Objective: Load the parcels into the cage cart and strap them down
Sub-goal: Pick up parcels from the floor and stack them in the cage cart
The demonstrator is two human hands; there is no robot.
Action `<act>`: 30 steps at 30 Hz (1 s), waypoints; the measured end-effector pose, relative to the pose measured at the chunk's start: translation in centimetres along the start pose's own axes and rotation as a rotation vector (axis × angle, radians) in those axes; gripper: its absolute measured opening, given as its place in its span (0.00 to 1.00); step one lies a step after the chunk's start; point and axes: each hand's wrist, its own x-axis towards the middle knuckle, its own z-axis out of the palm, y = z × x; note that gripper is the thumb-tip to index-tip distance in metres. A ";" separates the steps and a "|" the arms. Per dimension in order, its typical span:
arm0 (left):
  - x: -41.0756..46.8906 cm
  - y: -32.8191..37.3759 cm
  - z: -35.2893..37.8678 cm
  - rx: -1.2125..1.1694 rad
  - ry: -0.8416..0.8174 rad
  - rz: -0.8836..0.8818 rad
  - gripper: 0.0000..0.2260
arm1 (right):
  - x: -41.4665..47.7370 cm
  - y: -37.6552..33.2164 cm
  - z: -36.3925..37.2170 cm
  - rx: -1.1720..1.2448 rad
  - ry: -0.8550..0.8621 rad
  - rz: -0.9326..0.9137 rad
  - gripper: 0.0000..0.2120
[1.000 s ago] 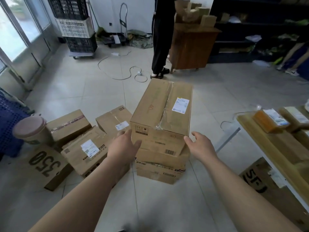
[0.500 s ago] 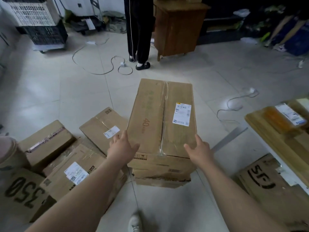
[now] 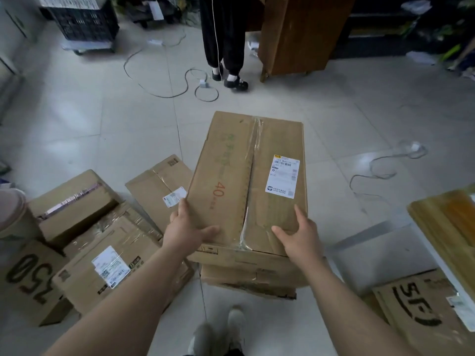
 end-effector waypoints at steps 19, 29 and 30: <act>12.0 -9.7 -15.1 -0.153 0.234 -0.164 0.49 | 7.8 -20.4 14.3 -0.137 -0.121 -0.246 0.38; 13.8 -21.4 -21.1 -0.226 0.281 -0.392 0.53 | 6.3 -28.2 27.2 -0.183 -0.339 -0.332 0.39; 13.5 -22.7 -21.2 -0.246 0.280 -0.422 0.53 | 5.8 -28.5 28.4 -0.165 -0.375 -0.329 0.39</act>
